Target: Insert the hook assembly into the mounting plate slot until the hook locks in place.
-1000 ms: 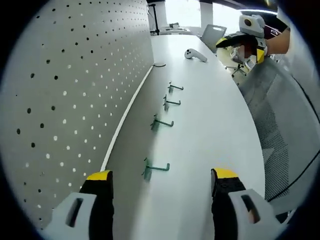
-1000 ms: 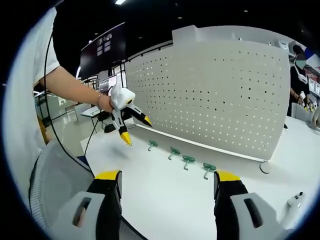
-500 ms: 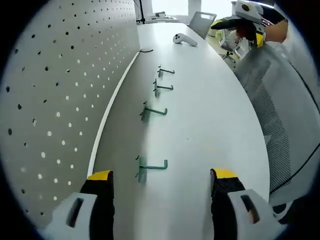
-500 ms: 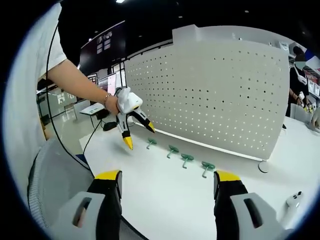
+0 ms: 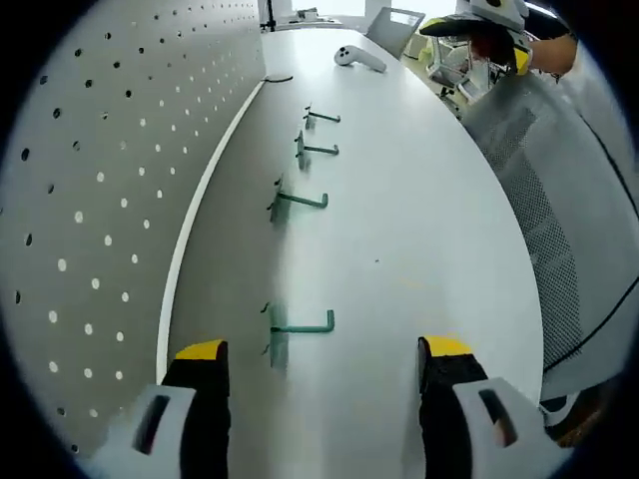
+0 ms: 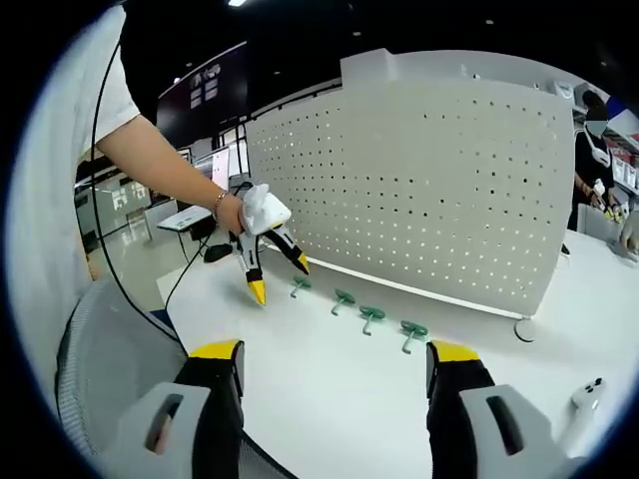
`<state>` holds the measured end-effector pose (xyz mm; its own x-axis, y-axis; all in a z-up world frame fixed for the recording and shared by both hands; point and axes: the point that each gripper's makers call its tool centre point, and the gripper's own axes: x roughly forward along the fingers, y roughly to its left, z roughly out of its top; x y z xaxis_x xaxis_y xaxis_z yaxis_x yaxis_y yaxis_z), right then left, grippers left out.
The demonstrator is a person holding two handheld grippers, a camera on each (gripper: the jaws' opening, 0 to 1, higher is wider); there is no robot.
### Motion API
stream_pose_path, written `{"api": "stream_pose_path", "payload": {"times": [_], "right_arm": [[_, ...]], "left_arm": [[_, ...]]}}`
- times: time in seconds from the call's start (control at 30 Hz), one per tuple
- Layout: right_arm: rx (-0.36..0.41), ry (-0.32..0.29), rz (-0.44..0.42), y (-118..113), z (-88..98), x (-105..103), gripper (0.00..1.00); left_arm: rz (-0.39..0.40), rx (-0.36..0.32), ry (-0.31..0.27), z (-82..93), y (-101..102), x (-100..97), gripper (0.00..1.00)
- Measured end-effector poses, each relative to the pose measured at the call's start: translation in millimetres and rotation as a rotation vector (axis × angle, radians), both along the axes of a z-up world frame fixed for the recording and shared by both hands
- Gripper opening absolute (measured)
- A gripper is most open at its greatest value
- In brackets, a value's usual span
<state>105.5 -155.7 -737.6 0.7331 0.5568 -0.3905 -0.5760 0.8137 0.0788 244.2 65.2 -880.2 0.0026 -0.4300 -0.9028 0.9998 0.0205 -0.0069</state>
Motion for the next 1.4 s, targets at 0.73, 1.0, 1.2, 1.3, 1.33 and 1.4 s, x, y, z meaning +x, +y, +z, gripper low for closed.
{"api": "stream_pose_path", "payload": {"times": [0.73, 1.0, 1.2, 1.3, 1.33, 1.4], "right_arm": [[0.024, -0.006, -0.024, -4, 3.4, 2, 0.70], [0.025, -0.008, -0.029, -4, 4.2, 2, 0.70], [0.026, -0.007, -0.030, -4, 3.7, 1, 0.70], [0.025, -0.008, -0.028, -4, 3.8, 1, 0.70], [0.025, -0.008, -0.028, -4, 3.8, 1, 0.70], [0.025, -0.008, -0.030, -4, 3.8, 1, 0.70]], "left_arm": [[0.011, 0.009, -0.010, -1.5, 2, 10.6, 0.56], [0.040, 0.023, -0.033, -0.2, 7, 18.4, 0.13], [0.066, 0.035, -0.041, 0.2, 5, 19.8, 0.11], [0.073, 0.031, -0.038, 0.4, 6, 20.2, 0.11], [0.075, 0.031, -0.038, 0.4, 6, 20.3, 0.11], [0.073, 0.035, -0.041, 0.3, 6, 20.3, 0.11]]}}
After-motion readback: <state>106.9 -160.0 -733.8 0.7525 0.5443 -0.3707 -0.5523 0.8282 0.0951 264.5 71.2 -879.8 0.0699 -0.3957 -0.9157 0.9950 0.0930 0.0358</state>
